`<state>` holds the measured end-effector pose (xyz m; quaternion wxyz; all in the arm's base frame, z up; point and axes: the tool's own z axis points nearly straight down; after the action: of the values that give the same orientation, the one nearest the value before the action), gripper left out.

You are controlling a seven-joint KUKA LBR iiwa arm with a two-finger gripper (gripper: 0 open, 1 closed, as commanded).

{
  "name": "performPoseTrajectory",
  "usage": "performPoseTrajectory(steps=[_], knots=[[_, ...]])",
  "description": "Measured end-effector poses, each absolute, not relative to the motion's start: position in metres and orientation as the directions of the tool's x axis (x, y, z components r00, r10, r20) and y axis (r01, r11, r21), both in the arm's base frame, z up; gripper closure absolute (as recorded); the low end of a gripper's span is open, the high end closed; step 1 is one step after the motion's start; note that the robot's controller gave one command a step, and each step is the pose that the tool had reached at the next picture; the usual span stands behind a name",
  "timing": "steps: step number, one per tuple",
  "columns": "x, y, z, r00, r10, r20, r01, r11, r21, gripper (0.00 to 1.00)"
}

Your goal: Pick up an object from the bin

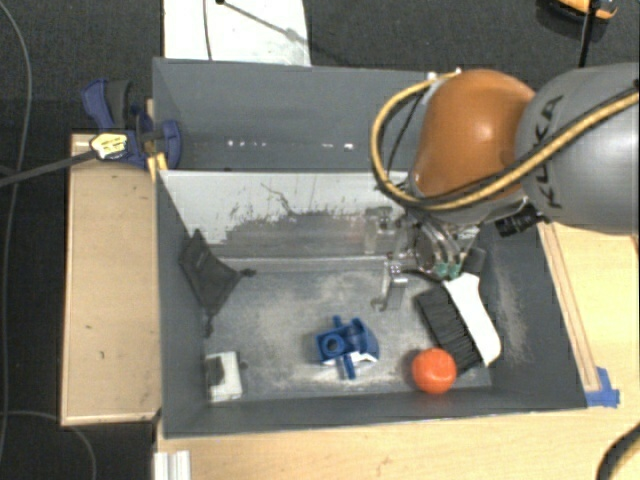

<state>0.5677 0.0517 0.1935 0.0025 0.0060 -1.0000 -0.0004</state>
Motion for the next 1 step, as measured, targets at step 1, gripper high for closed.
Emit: performPoseTrajectory(steps=[1], knots=[[0.5694, 0.0514, 0.1982, -1.000, -0.011, -0.004, -0.011, 1.000, 0.001, 0.00]])
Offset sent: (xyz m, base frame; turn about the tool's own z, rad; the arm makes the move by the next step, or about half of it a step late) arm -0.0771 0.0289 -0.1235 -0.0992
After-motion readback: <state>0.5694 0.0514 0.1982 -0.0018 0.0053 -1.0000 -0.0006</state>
